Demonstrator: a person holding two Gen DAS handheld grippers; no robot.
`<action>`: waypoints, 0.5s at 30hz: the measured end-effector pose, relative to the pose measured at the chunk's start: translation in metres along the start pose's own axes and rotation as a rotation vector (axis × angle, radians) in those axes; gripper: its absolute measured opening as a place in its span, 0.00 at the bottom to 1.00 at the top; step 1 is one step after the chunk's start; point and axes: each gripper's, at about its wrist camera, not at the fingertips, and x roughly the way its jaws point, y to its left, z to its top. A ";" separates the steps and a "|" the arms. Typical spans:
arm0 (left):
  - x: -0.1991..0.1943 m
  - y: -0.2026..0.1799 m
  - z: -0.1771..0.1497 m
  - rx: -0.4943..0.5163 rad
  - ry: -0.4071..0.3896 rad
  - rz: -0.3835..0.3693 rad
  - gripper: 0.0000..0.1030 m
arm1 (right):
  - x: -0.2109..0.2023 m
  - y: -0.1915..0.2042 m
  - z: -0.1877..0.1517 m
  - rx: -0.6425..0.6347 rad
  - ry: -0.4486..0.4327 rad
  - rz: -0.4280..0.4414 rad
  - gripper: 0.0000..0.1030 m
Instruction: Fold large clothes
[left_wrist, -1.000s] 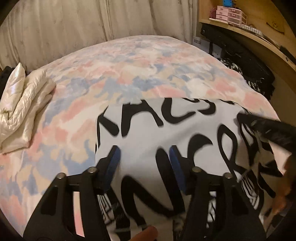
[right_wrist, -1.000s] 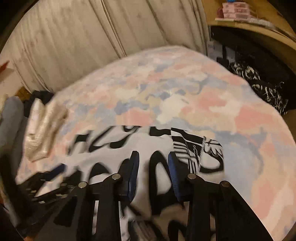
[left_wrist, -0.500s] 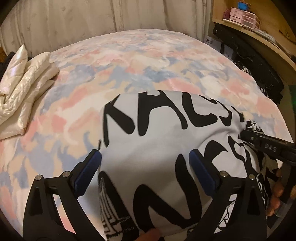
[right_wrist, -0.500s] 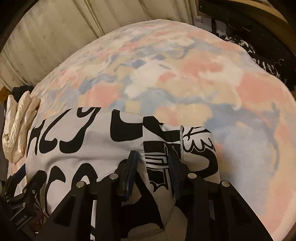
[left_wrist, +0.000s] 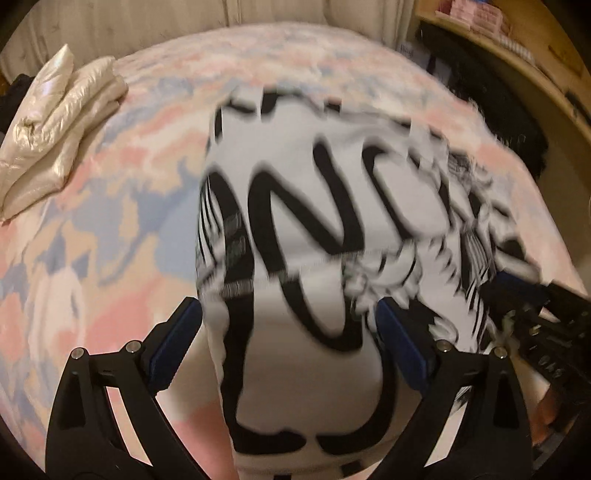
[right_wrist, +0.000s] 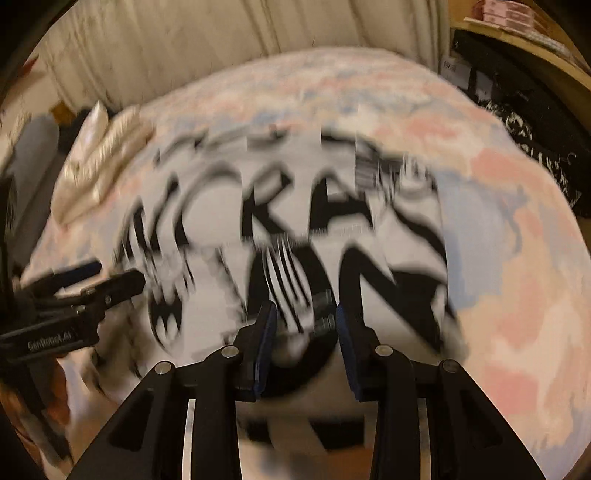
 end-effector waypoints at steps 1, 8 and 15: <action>-0.002 0.000 -0.006 -0.013 -0.014 -0.012 0.92 | -0.003 0.000 -0.005 -0.007 -0.006 0.003 0.33; -0.020 -0.012 -0.024 0.003 -0.022 -0.009 0.92 | -0.031 0.008 -0.028 -0.020 0.002 0.056 0.63; -0.038 -0.020 -0.035 0.022 0.003 -0.080 0.92 | -0.056 0.022 -0.044 -0.093 0.017 0.057 0.81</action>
